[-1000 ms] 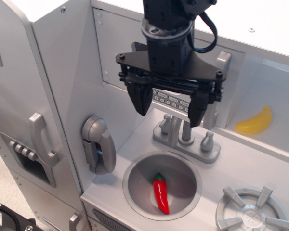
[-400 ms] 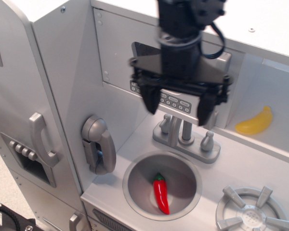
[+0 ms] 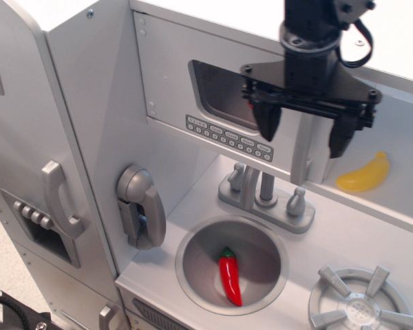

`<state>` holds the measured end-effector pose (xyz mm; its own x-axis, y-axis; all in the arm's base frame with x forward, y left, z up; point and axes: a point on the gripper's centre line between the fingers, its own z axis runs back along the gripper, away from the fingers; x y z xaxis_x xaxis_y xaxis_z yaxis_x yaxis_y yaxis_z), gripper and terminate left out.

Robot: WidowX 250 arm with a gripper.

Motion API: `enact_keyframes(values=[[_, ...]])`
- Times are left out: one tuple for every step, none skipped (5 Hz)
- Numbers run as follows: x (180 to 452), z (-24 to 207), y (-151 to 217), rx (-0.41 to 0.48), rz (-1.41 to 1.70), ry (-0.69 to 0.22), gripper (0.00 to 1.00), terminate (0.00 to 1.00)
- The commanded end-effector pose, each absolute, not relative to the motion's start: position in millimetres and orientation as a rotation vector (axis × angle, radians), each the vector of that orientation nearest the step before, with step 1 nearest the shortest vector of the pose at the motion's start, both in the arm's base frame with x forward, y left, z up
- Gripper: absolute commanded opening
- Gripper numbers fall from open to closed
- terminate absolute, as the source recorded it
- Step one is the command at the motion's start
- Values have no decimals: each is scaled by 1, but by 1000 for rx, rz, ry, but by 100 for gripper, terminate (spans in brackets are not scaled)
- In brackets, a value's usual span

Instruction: Open microwave

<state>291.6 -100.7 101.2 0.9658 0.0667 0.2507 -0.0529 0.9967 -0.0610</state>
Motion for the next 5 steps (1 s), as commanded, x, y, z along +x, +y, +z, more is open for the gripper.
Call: enact_keyframes(values=[[317, 121, -104, -33, 59, -382, 100, 0], [317, 115, -106, -22, 28, -365, 0, 0], [317, 112, -103, -20, 7, -398, 0, 0], [317, 109, -98, -17, 28, -369, 0, 0], [305, 106, -94, -22, 10, -375, 0, 0]])
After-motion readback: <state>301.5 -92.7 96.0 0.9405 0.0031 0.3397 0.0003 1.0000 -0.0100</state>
